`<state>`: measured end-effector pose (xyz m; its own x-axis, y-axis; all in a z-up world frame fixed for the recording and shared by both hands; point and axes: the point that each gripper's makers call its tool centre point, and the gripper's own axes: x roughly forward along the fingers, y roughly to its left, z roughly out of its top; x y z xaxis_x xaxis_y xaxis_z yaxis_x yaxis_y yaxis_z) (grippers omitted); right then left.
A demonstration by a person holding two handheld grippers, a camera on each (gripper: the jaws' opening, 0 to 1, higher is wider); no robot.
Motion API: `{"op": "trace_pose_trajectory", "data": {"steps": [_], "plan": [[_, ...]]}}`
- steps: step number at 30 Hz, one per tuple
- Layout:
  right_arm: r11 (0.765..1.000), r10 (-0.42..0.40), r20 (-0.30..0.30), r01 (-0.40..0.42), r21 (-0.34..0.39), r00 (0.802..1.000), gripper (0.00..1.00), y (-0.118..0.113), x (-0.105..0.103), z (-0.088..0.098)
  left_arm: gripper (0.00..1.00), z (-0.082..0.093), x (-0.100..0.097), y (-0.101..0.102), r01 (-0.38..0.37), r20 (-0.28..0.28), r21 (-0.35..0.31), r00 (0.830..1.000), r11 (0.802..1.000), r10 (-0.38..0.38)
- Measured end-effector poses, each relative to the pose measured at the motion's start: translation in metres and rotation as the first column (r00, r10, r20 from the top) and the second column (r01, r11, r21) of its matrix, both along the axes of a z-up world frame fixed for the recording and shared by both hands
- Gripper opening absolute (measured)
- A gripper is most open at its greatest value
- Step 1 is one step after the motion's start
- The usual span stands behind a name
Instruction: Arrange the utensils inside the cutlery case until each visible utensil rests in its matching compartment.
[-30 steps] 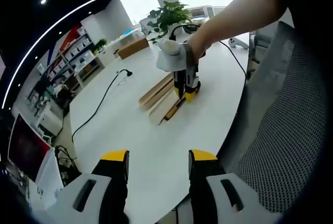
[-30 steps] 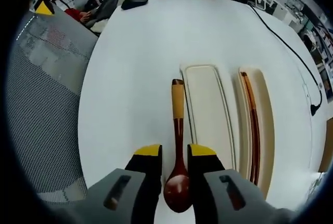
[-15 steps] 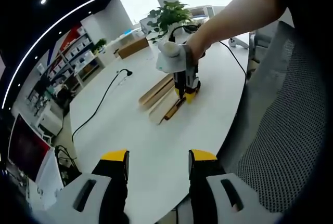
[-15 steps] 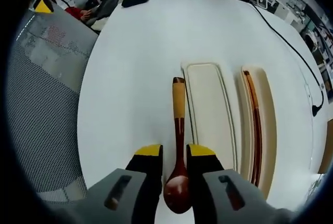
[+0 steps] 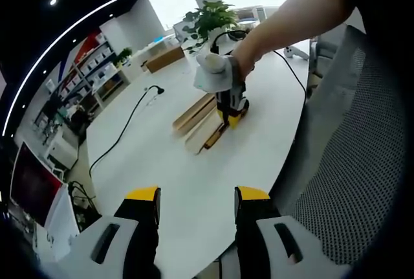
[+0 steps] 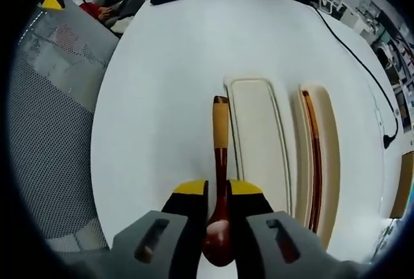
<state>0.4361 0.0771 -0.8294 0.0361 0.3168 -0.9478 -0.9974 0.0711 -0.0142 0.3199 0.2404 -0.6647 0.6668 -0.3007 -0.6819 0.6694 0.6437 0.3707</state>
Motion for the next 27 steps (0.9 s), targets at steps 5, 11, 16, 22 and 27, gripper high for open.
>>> {"op": "trace_pose_trajectory", "data": {"steps": [5,11,16,22,27], "plan": [[1.000,-0.012,-0.001,0.012,0.005,1.000,0.06,0.0011,0.0012,-0.0004,0.47,0.0000,-0.0005,-0.0001,0.002,0.001,0.003,1.000,1.000,-0.002],[0.998,-0.032,0.009,0.032,0.052,0.999,0.02,0.0021,0.0024,-0.0006,0.47,-0.0017,-0.0011,0.0002,0.004,-0.004,0.011,1.000,1.000,-0.004],[0.997,-0.056,0.007,0.055,0.056,0.998,0.02,0.0025,0.0027,-0.0008,0.47,-0.0023,-0.0013,-0.0007,0.009,-0.006,0.013,1.000,1.000,-0.009],[0.997,-0.060,0.021,0.059,0.044,0.998,0.01,0.0029,0.0023,-0.0014,0.47,-0.0015,-0.0009,0.0001,0.004,-0.001,0.014,1.000,1.000,-0.004],[0.998,-0.059,0.022,0.058,0.039,0.998,0.01,0.0026,0.0026,-0.0009,0.47,-0.0009,-0.0008,0.0000,0.006,0.003,0.015,1.000,1.000,-0.006]]}}
